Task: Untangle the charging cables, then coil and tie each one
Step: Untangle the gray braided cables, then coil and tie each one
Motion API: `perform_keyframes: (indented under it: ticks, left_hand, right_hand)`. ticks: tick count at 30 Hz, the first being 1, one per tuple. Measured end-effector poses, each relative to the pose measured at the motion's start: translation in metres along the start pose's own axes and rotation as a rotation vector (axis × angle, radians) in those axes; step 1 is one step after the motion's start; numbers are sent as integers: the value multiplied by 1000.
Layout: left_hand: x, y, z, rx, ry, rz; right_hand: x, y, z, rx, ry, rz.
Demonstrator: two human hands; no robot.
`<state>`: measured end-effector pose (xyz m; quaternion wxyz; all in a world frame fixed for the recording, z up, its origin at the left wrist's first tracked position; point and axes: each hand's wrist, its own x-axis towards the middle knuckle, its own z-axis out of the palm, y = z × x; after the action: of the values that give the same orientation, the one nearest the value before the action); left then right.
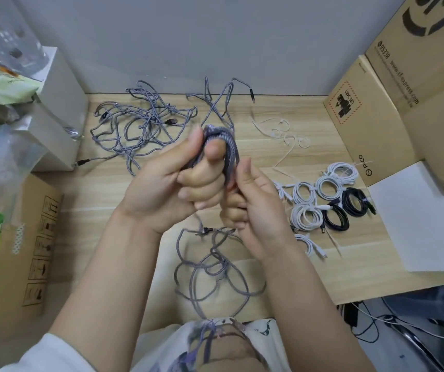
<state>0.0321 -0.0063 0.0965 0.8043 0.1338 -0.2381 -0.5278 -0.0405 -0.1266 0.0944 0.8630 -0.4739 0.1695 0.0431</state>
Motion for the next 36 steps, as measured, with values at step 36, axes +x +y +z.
perform_keyframes:
  ticks: [36]
  left_hand:
    - [-11, -13, 7, 820, 290, -224]
  right_hand:
    - [-21, -33, -5, -486, 150, -419]
